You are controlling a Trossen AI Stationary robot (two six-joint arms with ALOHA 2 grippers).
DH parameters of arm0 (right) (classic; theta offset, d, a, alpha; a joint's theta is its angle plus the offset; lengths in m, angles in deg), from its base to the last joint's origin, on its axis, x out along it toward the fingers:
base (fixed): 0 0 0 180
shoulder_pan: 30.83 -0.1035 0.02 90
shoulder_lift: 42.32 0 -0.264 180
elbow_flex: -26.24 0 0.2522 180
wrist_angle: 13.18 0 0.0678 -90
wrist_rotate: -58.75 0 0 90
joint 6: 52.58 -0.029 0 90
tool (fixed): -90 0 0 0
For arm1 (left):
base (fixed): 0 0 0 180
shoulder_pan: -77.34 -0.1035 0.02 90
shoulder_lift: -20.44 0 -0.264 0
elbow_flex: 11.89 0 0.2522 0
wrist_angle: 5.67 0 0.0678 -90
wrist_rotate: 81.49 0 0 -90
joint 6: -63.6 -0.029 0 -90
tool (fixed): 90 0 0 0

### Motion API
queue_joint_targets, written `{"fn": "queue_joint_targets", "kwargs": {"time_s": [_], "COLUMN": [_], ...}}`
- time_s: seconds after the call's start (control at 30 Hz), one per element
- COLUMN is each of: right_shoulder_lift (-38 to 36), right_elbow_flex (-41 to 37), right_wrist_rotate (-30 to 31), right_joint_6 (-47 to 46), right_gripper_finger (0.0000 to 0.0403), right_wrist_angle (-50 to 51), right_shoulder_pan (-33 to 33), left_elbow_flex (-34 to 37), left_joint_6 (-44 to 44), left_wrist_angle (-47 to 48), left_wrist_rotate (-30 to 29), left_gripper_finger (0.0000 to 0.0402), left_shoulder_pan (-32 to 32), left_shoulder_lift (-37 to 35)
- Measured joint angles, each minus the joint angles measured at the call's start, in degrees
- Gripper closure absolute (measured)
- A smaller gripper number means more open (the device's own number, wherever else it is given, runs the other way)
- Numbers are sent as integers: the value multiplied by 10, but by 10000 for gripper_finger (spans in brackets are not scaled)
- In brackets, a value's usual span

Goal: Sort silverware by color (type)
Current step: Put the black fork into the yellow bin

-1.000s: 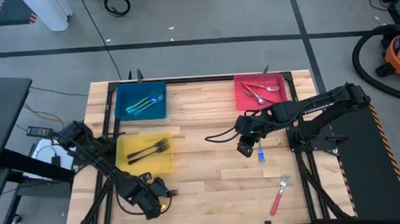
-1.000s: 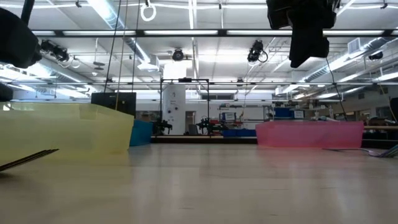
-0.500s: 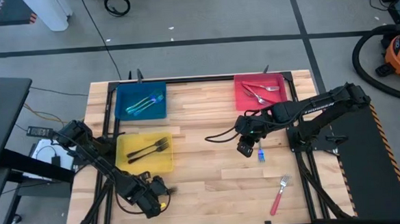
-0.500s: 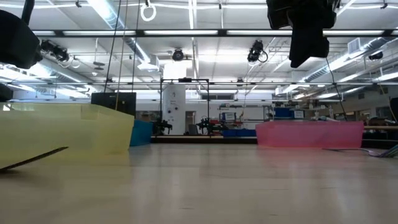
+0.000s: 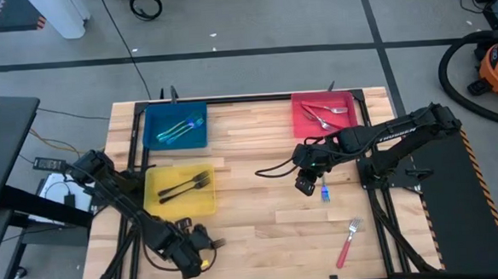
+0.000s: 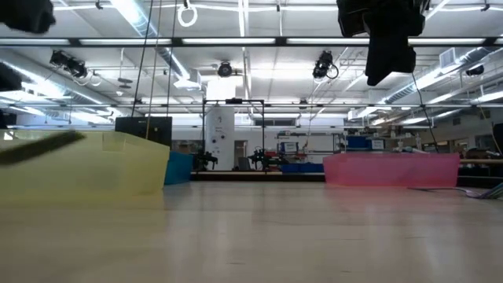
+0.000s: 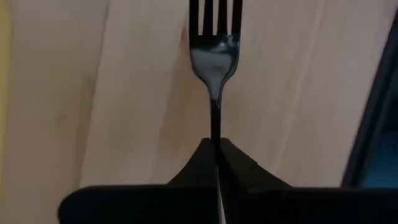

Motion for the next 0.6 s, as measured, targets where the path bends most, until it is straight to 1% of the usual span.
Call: {"fn": "queue_joint_targets", "kwargs": {"time_s": [0.13, 0.23, 0.37, 0.47, 0.6], "right_shoulder_lift": [0, 0, 0, 0, 0], "right_elbow_flex": [0, 0, 0, 0, 0], "right_wrist_rotate": [7, 9, 9, 9, 13], "right_joint_6": [-2, -9, -12, -12, -13], "right_gripper_finger": [298, 298, 298, 298, 298], "right_wrist_angle": [0, 0, -1, -1, -2], "right_shoulder_pan": [0, 0, -5, -14, -27], "left_elbow_flex": [-57, -104, -152, -174, -176], "left_joint_6": [-36, -60, -117, -158, -196], "left_wrist_angle": [71, 160, 259, 309, 352], "left_wrist_rotate": [3, -12, -13, -15, -20], "left_gripper_finger": [400, 401, 401, 400, 398], "left_shoulder_pan": [-6, -15, -37, -61, -104], "left_shoulder_lift": [0, 0, -1, -6, -27]}}
